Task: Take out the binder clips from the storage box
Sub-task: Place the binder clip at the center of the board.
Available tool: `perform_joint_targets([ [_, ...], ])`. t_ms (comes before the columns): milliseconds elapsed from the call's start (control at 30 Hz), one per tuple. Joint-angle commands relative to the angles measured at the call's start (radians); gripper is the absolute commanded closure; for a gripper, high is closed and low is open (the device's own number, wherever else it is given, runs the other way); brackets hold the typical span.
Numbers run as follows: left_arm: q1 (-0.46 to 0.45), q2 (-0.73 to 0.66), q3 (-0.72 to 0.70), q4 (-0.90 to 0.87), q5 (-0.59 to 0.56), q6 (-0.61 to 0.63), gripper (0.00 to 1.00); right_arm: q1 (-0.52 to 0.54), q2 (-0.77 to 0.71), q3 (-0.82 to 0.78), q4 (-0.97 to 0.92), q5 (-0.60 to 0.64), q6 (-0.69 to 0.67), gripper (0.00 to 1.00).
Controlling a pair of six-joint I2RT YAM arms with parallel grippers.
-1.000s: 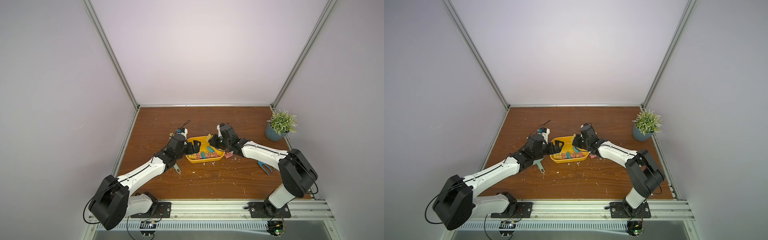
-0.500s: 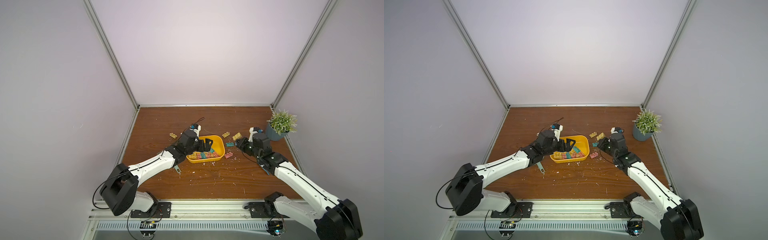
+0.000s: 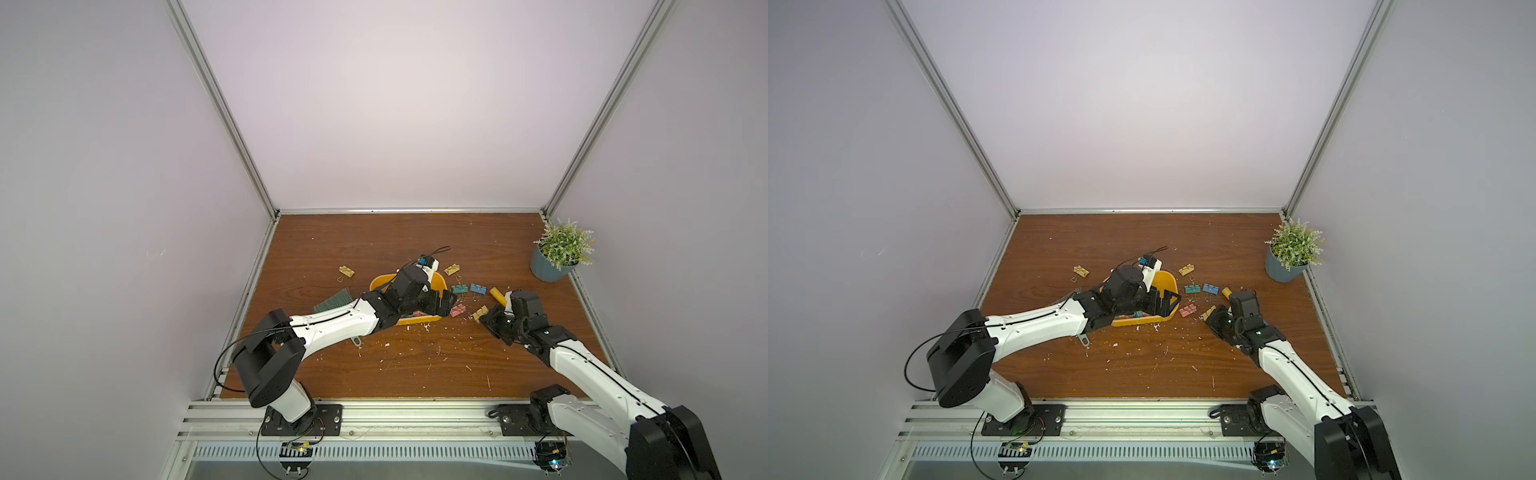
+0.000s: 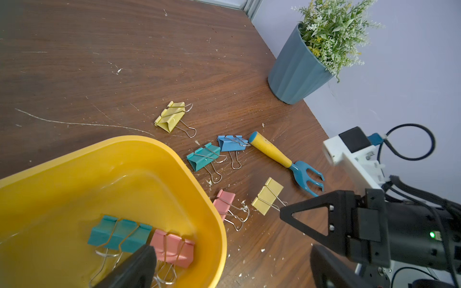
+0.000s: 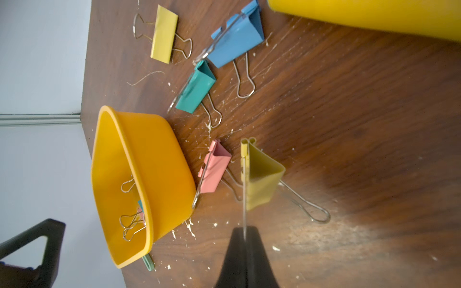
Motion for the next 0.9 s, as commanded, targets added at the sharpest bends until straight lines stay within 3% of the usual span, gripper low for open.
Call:
perform_joint_targets([
  [0,-0.006,0.006,0.023,-0.023,-0.015,0.022,0.01,-0.007,0.023,-0.012,0.137,-0.034,0.063,1.00],
  [167,-0.006,0.008,0.036,-0.037,-0.028,0.031,0.01,-0.015,0.111,-0.006,0.220,-0.079,0.103,1.00],
  [400,-0.006,0.000,0.034,-0.057,-0.056,0.037,0.01,-0.020,0.167,0.010,0.197,-0.043,0.110,0.98],
  [600,-0.006,-0.003,0.035,-0.057,-0.077,0.032,0.01,-0.021,0.188,0.012,0.169,-0.044,0.125,0.81],
  [867,-0.006,-0.029,0.033,-0.076,-0.136,0.033,0.01,-0.021,0.112,0.047,0.065,0.012,0.068,0.70],
])
